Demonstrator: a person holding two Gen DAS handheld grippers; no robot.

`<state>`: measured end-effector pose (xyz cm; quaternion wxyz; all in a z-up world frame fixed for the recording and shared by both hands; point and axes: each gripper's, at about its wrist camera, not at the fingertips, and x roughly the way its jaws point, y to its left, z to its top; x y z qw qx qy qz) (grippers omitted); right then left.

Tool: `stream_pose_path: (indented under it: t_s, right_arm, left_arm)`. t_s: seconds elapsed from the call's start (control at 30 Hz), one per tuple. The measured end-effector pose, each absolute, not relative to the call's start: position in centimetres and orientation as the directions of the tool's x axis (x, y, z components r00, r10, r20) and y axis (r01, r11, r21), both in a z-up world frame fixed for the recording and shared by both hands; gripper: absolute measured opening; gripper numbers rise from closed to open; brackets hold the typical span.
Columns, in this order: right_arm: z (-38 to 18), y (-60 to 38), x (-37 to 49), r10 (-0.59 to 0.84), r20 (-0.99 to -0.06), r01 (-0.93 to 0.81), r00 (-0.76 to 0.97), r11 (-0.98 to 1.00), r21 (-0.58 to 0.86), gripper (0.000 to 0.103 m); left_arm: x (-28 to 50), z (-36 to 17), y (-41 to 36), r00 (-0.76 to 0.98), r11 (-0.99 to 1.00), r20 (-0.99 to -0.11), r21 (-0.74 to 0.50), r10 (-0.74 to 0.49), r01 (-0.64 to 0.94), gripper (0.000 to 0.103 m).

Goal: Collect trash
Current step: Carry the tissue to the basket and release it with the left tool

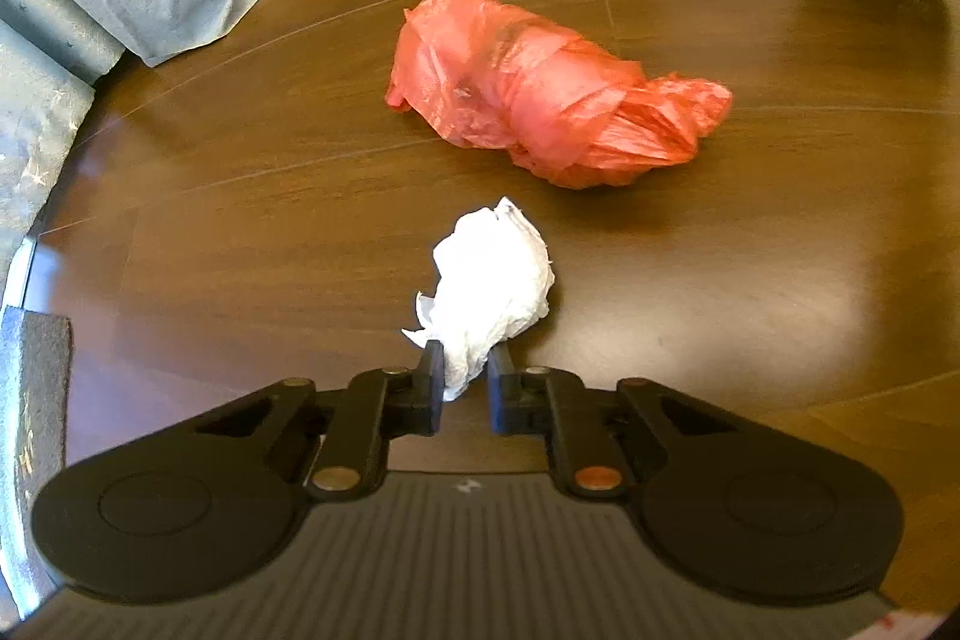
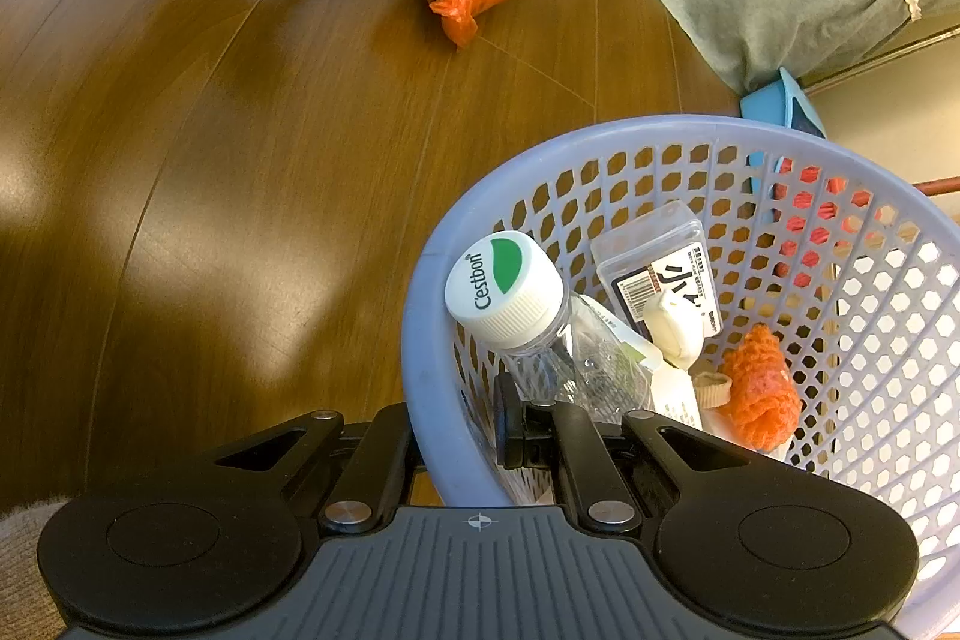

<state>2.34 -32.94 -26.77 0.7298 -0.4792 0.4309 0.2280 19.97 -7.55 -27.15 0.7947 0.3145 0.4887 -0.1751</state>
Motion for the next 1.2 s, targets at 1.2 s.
stream_pose_path:
  t_s: [1.2]
  right_arm:
    - [-26.8,-32.9,2.5,-0.081,-0.847,-0.741,0.526,0.445,-0.503,0.005]
  left_arm:
    - [15.0,-16.8,-16.9,0.486,0.646,-0.86,0.282,-0.157,0.709,0.011]
